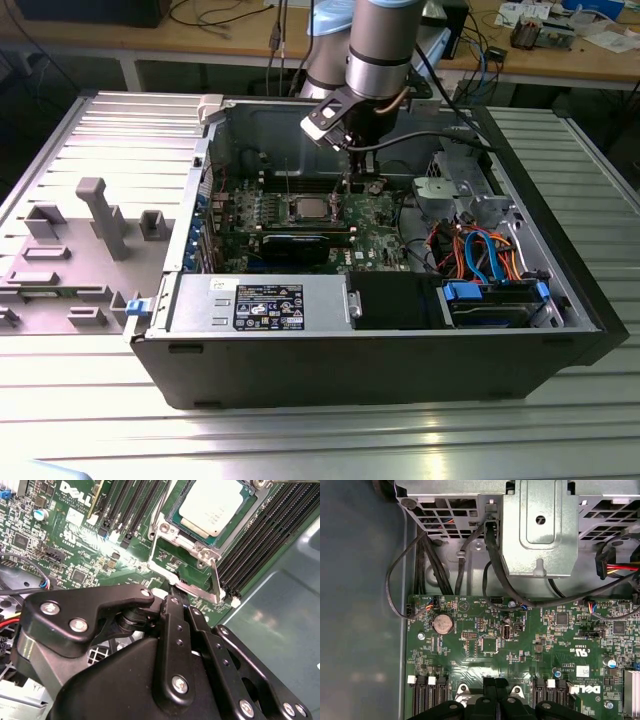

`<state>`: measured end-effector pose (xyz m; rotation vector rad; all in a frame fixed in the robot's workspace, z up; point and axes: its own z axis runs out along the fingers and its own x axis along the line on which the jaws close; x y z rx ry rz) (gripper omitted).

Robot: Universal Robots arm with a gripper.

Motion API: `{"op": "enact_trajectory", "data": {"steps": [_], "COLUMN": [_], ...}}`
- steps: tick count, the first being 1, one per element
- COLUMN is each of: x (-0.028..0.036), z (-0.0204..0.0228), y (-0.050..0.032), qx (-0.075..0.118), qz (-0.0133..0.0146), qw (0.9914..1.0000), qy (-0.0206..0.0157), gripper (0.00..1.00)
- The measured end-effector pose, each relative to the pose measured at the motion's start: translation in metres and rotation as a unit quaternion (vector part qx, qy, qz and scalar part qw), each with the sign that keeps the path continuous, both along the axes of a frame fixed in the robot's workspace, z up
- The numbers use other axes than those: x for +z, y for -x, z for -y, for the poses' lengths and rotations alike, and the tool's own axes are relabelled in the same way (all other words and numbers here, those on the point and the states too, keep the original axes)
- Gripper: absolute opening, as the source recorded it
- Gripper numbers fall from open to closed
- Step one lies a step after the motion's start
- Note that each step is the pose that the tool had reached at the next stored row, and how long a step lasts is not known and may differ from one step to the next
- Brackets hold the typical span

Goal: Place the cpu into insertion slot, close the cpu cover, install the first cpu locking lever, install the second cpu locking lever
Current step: 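Close the cpu cover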

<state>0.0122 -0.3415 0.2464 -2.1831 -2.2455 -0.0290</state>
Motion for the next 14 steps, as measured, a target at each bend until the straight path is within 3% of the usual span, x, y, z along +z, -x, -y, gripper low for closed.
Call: {"op": "enact_trajectory", "data": {"steps": [14], "x": [-0.0004], "z": [0.0], "y": [0.0056], "qx": [0.0], "qz": [0.0], "qw": [1.0], "qy": [0.0], "gripper": [0.11]}}
